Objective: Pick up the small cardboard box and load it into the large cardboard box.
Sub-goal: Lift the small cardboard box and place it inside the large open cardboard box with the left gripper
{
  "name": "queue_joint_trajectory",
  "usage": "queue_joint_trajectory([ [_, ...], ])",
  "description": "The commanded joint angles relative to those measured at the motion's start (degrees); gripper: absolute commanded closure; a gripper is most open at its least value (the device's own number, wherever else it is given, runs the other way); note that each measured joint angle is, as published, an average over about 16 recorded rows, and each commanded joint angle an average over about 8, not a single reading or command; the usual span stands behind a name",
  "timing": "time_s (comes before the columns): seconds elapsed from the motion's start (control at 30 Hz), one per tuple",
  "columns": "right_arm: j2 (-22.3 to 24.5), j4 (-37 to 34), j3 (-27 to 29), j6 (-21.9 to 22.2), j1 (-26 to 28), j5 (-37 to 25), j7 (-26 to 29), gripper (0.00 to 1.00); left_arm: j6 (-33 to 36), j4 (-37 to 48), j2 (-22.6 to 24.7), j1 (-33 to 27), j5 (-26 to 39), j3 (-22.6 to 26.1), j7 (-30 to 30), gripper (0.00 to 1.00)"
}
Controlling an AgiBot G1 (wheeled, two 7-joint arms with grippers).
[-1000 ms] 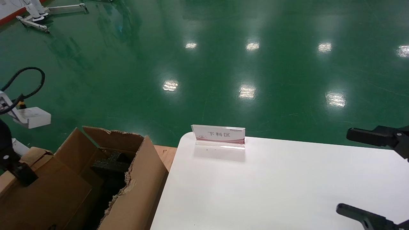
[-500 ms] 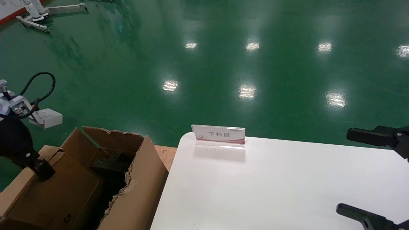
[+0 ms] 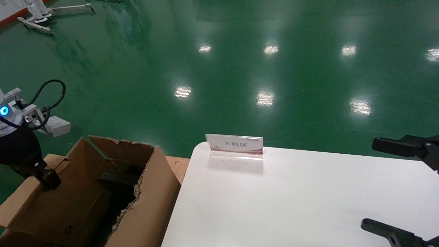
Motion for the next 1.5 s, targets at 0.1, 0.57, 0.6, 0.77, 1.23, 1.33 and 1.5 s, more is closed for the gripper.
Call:
queue_joint_trajectory([
  [0.1, 0.0, 0.0, 0.0, 0.0, 0.0, 0.0, 0.0, 0.0, -0.38, -0.03, 0.71, 0.85, 0.67, -0.24, -1.39, 1.0],
  [0.57, 0.0, 0.0, 0.0, 0.0, 0.0, 0.0, 0.0, 0.0, -2.28, -0.61, 2.04, 3.63, 1.9, -0.34, -6.36, 1.0],
  [0.6, 0.0, 0.0, 0.0, 0.0, 0.0, 0.0, 0.0, 0.0, -2.47, -0.7, 2.12, 3.85, 2.01, -0.31, -6.7, 1.0],
  [0.77, 0.0, 0.0, 0.0, 0.0, 0.0, 0.0, 0.0, 0.0, -3.63, -1.24, 2.35, 5.15, 2.55, -0.18, -8.43, 1.0],
  [1.23, 0.0, 0.0, 0.0, 0.0, 0.0, 0.0, 0.0, 0.0, -7.77, -2.02, 1.65, 8.38, 3.63, -0.36, -11.14, 1.0],
  [1.33, 0.0, 0.0, 0.0, 0.0, 0.0, 0.0, 0.0, 0.0, -8.9, -2.0, 1.42, 9.2, 3.85, -0.48, -11.48, 1.0],
  [1.5, 0.0, 0.0, 0.0, 0.0, 0.0, 0.0, 0.0, 0.0, -10.81, -1.81, 1.17, 10.88, 4.28, -0.64, -11.94, 0.69],
])
